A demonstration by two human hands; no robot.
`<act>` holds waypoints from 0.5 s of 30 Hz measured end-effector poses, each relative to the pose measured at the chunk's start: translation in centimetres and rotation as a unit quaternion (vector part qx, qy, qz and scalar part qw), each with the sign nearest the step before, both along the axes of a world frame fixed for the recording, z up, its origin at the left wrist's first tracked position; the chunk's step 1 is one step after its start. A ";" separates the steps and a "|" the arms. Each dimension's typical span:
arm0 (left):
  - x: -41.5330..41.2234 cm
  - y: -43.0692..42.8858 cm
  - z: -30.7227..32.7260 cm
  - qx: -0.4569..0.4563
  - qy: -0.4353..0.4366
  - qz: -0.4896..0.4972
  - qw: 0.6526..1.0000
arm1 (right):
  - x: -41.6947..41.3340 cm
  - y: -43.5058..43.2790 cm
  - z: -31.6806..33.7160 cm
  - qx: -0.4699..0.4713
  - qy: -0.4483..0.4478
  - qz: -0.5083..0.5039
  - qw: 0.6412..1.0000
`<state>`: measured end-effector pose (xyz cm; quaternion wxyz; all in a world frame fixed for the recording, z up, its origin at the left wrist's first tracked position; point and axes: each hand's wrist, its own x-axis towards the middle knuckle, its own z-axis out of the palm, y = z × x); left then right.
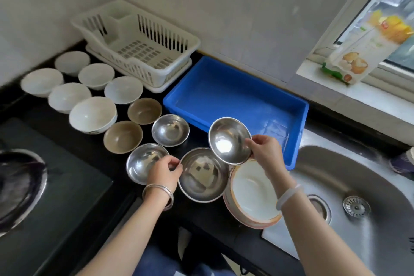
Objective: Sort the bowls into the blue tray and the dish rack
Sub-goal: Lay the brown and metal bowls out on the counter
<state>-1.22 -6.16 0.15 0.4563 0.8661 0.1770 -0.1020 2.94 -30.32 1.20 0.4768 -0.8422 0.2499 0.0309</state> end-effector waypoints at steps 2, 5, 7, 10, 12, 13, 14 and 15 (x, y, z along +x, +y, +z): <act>-0.9 0.9 -0.7 -0.017 0.018 0.030 0.999 | 1.2 1.1 -0.9 -0.025 0.015 0.032 0.999; -2.0 2.0 -1.8 -0.029 0.038 0.075 0.996 | 2.5 2.5 -2.3 -0.064 0.041 0.081 0.994; -2.5 2.4 -2.4 -0.038 0.054 0.106 0.992 | 3.3 3.4 -2.9 -0.081 0.065 0.110 0.989; -3.2 2.7 -3.2 -0.056 0.070 0.129 0.988 | 4.1 4.7 -3.6 -0.114 0.102 0.149 0.977; -3.6 2.8 -3.7 -0.053 0.074 0.133 0.987 | 4.4 5.2 -4.0 -0.146 0.123 0.167 0.967; -3.8 2.9 -4.0 -0.051 0.076 0.134 0.987 | 4.5 5.3 -4.1 -0.154 0.132 0.170 0.964; -3.8 2.9 -4.3 -0.048 0.079 0.136 0.986 | 4.5 5.4 -4.3 -0.157 0.140 0.171 0.963; -3.9 2.9 -4.5 -0.043 0.082 0.137 0.986 | 4.5 5.5 -4.4 -0.159 0.148 0.171 0.961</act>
